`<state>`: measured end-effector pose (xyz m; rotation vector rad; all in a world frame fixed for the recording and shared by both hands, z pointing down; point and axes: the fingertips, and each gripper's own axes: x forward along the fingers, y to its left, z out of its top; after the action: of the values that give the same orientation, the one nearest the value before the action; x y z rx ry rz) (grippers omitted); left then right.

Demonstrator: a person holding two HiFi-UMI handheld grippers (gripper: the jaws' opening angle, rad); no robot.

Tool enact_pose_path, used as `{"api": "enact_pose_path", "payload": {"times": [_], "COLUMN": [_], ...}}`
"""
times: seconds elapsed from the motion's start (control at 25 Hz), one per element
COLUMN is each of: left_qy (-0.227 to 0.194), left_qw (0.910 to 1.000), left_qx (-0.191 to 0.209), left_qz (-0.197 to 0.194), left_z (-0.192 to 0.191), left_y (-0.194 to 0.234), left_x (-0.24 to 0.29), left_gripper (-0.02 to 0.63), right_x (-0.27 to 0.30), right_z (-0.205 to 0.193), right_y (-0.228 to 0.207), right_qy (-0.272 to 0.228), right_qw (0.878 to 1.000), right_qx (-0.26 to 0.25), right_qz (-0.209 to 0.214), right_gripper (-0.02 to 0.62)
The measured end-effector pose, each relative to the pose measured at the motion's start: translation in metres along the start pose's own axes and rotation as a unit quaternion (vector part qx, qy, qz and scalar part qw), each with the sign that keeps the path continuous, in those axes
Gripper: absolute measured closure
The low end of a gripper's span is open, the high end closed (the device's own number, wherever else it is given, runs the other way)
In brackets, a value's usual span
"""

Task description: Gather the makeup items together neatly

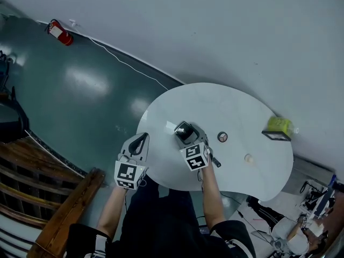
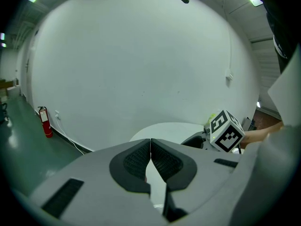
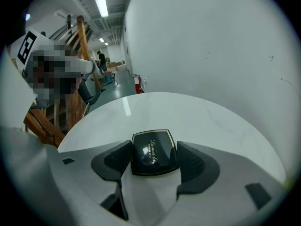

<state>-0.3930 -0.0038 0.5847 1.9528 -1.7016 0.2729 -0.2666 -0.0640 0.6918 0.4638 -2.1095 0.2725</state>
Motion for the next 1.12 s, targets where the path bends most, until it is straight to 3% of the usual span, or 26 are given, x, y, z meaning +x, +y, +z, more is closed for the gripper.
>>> {"api": "enact_pose_path", "payload": {"times": [0.24,0.6,1.12], "left_qy": [-0.002,-0.006,-0.014], "left_qw": [0.9999,0.9997,0.9997], "left_qx": [-0.007,-0.013,0.007], "left_qz": [0.007,0.017,0.020], "left_z": [0.002,0.001,0.002], "left_y": [0.005,0.013,-0.002], "left_x": [-0.001,-0.003,-0.021], "left_gripper": [0.586,0.586,0.586], "right_x": [0.003,0.006,-0.034], "right_z": [0.001,0.003,0.006], "right_y": [0.001,0.000,0.013], "right_qy": [0.039,0.046,0.002], "right_qw": [0.999,0.998,0.999], "right_qx": [-0.023,-0.035,-0.038], "right_qz": [0.016,0.027,0.021], "right_gripper": [0.305,0.304,0.299]}}
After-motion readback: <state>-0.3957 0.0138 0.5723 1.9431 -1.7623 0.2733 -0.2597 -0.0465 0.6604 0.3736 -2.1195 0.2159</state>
